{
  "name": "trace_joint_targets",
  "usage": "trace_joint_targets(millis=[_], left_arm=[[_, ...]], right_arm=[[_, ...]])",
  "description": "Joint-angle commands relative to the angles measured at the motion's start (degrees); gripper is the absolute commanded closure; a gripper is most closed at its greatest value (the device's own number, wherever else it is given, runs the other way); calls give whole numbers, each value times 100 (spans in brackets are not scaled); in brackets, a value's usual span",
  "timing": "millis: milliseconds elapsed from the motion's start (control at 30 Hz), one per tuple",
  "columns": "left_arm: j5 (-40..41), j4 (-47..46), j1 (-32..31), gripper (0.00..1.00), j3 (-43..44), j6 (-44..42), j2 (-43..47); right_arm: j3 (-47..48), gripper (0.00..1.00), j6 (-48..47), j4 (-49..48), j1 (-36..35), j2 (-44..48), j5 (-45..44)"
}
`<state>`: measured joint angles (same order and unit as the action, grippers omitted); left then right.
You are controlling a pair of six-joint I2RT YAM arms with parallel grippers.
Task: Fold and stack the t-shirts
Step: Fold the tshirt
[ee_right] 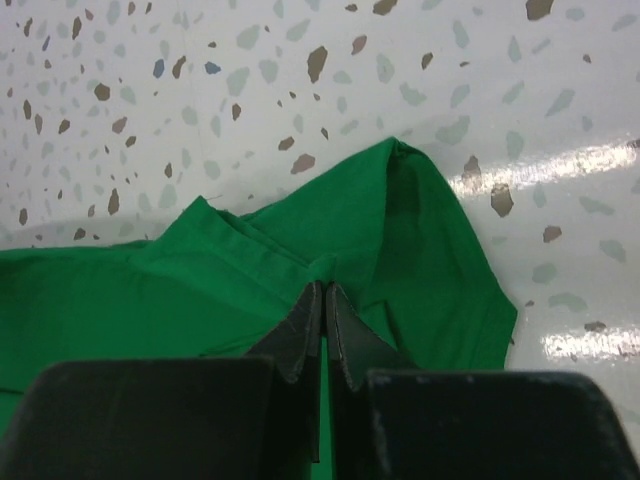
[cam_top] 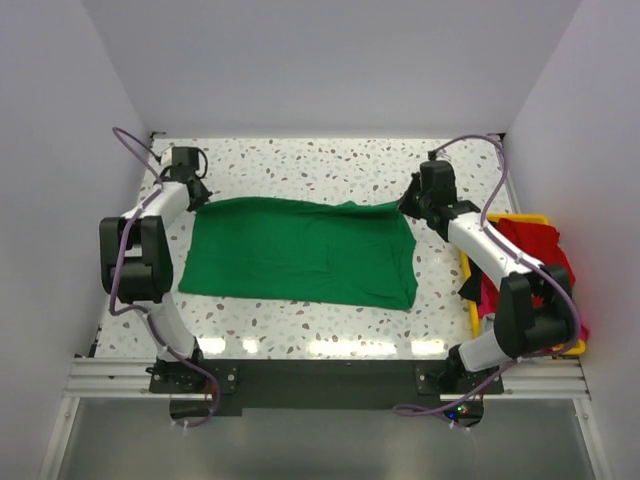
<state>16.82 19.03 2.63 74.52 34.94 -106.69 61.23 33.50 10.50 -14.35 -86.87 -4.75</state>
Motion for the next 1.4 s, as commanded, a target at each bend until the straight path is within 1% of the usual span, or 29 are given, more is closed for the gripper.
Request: trace_joint_targets(millis=[0, 233, 567, 900, 1367], left_arm=[[146, -180, 79, 100, -314, 101, 482], [252, -101, 71, 100, -614, 250, 755], [340, -75, 88, 100, -1027, 373, 1036], [410, -109, 97, 100, -1475, 479, 1423], [392, -206, 158, 100, -2126, 751, 1810]], right_arm=[[-304, 100, 210, 83, -15, 539, -25], [-946, 100, 254, 259, -68, 1312, 97], [-1561, 100, 236, 364, -112, 1822, 396], [-1966, 100, 219, 488, -235, 2139, 458], [-2282, 100, 157, 655, -279, 2253, 458]])
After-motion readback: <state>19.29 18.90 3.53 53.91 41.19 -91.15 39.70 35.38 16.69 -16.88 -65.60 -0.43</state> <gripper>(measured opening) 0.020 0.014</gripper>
